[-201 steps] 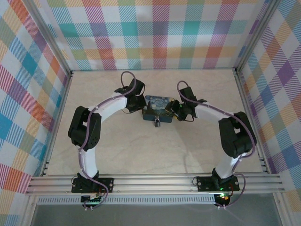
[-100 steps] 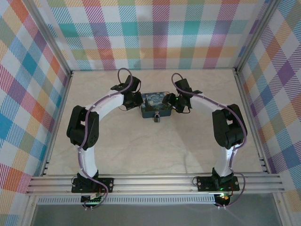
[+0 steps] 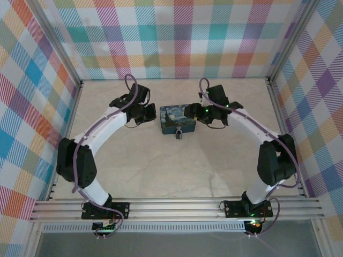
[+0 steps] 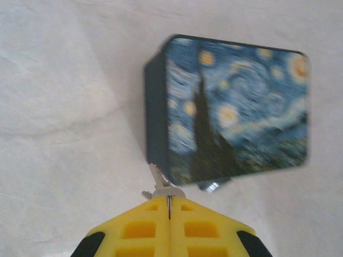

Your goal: Unlock a padlock with a key

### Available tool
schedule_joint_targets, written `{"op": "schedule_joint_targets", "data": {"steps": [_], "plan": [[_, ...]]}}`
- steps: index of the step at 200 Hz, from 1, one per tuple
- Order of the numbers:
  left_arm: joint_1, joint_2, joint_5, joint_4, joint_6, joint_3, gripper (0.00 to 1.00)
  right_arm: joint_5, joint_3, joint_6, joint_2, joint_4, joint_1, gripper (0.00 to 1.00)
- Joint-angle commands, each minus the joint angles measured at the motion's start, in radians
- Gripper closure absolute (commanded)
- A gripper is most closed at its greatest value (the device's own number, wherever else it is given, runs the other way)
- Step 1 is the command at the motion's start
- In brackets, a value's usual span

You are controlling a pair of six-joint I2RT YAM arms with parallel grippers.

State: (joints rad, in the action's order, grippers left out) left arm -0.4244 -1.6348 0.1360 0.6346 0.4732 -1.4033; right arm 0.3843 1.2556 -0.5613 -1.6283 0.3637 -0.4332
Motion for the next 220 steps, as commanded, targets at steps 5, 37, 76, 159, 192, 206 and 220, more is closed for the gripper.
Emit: {"op": "schedule_joint_targets", "data": {"steps": [5,37,76,159,192,206,220], "plan": [[-0.009,0.041,0.219,-0.005,-0.077,0.038,1.00,0.214,-0.110,0.033,0.044,-0.179,-0.058,0.49],[-0.018,0.053,0.362,-0.060,-0.072,0.043,1.00,0.271,-0.227,0.016,0.071,-0.373,-0.061,0.66],[-0.047,0.024,0.463,-0.045,-0.102,0.004,1.00,0.291,-0.287,0.055,0.076,-0.512,-0.084,0.60],[-0.088,0.000,0.488,0.025,-0.130,-0.052,1.00,0.269,-0.202,0.467,0.120,-0.291,-0.087,0.56],[-0.090,-0.002,0.510,0.031,-0.142,-0.054,1.00,0.324,-0.190,0.538,0.122,-0.254,-0.087,0.57],[-0.089,-0.005,0.521,0.034,-0.145,-0.055,1.00,0.355,-0.184,0.553,0.123,-0.249,-0.088,0.57],[-0.089,-0.008,0.529,0.041,-0.150,-0.062,1.00,0.367,-0.183,0.563,0.126,-0.248,-0.086,0.58]]}}
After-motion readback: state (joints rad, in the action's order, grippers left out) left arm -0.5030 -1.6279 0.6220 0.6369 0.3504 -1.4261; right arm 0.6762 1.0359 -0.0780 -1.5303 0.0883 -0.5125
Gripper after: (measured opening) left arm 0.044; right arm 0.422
